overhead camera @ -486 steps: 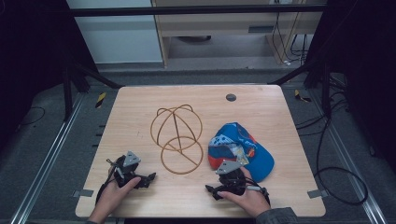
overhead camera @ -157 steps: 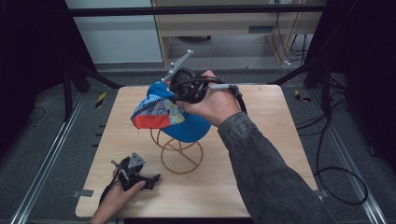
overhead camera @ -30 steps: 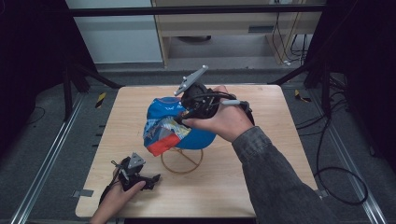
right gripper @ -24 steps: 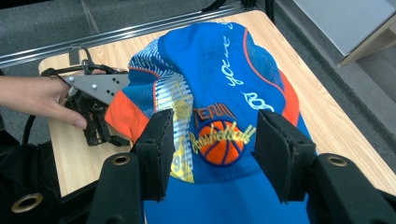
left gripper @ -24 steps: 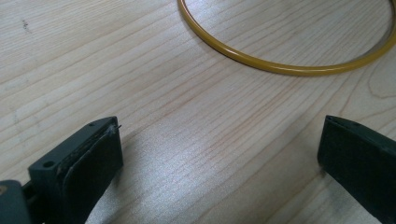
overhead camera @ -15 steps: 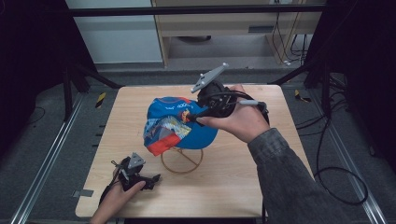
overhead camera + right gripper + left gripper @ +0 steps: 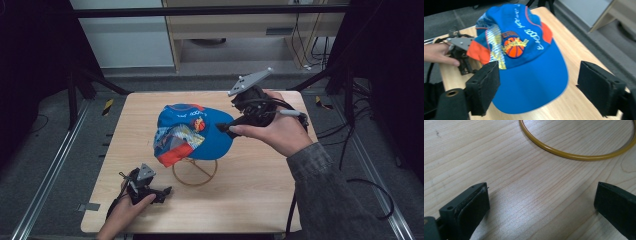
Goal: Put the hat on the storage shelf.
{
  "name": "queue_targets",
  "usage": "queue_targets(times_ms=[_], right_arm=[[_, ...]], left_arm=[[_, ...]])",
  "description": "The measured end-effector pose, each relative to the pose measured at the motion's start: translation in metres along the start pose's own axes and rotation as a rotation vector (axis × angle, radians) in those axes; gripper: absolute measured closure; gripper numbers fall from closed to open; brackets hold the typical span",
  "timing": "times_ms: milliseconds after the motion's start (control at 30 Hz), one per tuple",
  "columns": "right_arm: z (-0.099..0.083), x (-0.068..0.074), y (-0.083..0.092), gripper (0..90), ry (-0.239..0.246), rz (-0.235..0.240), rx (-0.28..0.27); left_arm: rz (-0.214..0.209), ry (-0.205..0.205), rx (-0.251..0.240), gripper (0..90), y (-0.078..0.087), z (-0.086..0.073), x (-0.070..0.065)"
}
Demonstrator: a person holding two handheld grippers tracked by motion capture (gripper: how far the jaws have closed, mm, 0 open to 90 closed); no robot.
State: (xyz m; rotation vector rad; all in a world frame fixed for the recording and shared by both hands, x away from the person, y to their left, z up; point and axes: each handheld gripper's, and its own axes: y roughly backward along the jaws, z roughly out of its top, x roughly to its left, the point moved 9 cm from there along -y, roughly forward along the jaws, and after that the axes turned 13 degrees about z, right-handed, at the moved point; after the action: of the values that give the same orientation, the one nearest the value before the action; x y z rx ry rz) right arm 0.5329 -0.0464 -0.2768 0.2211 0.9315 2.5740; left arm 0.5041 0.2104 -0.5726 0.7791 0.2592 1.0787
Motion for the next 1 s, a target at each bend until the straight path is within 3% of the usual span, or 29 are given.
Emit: queue_targets(times_ms=[267,433,700,1000], right_arm=[[-0.015,-0.012,0.021,8.0,-0.021,-0.045,-0.034],[-0.036,-0.020,0.028,7.7,-0.049,-0.057,-0.041],[-0.090,-0.041,0.025,8.9,-0.148,-0.109,-0.082],[-0.156,-0.052,0.000,10.8,-0.237,-0.148,-0.078]], left_arm=[[0.001,0.000,-0.003,0.0,0.000,0.000,0.000],[0.001,0.001,-0.004,0.0,0.000,0.000,0.000],[-0.001,-0.003,0.001,0.0,0.000,0.000,0.000],[-0.002,-0.003,0.000,0.0,0.000,0.000,0.000]])
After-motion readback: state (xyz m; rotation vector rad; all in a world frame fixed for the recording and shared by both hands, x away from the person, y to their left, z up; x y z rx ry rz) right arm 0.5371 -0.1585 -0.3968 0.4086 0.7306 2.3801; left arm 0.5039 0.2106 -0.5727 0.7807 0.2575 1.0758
